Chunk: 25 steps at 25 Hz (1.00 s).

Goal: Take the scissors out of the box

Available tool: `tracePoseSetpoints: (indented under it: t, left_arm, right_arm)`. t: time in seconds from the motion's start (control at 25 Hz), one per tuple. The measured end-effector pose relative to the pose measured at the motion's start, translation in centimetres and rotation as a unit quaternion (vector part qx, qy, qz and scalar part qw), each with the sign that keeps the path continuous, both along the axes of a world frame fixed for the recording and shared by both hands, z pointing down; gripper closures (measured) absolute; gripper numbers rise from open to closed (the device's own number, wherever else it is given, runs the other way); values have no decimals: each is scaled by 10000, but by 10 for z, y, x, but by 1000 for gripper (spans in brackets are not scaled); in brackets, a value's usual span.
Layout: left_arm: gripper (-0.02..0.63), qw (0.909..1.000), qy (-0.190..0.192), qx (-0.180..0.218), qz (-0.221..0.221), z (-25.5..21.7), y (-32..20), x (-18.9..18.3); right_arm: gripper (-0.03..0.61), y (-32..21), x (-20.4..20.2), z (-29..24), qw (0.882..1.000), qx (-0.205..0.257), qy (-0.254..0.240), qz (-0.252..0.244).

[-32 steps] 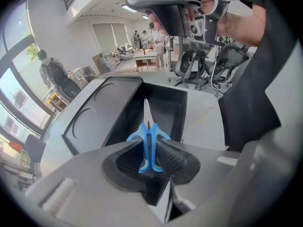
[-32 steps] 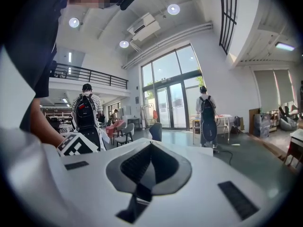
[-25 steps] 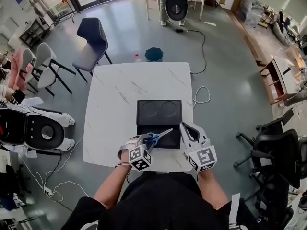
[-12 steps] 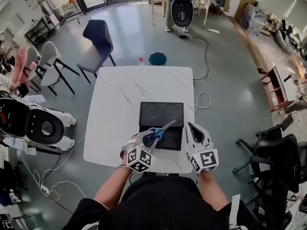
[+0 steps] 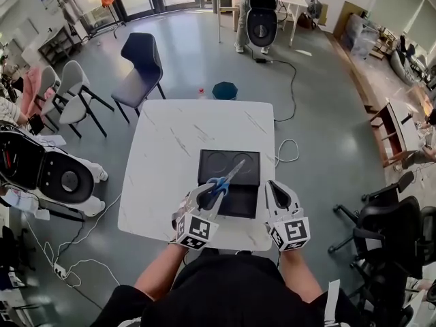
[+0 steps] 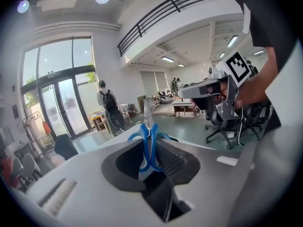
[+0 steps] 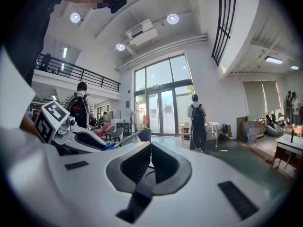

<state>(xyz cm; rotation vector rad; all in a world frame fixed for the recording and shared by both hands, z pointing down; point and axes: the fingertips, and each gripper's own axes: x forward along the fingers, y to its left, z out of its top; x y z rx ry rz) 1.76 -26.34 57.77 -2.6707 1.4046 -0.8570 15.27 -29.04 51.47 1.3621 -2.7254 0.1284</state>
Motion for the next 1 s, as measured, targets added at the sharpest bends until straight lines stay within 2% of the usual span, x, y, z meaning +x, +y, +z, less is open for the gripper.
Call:
tracePoseSetpoints:
  t: [0.2, 0.44, 0.6, 0.76, 1.0]
  left_arm:
    - [522, 9969, 619, 284, -384, -23, -4, -10]
    - [522, 9846, 1481, 411, -831, -49, -11, -21]
    - [522, 9767, 1799, 576, -1017, -61, -9, -26]
    - [520, 9664, 2183, 646, -1197, -64, -6, -29]
    - [520, 9628, 2271, 800, -1230, -72, 0, -36]
  right_arm:
    - [571, 1, 2, -1, 10000, 15, 3, 15]
    - [571, 8, -15, -7, 9993, 87, -32, -357]
    - [571, 14, -28, -15, 9982, 224, 12, -556]
    - [571, 14, -27, -17, 9982, 348, 101, -469]
    - [571, 11, -14, -28, 9980, 570, 138, -227]
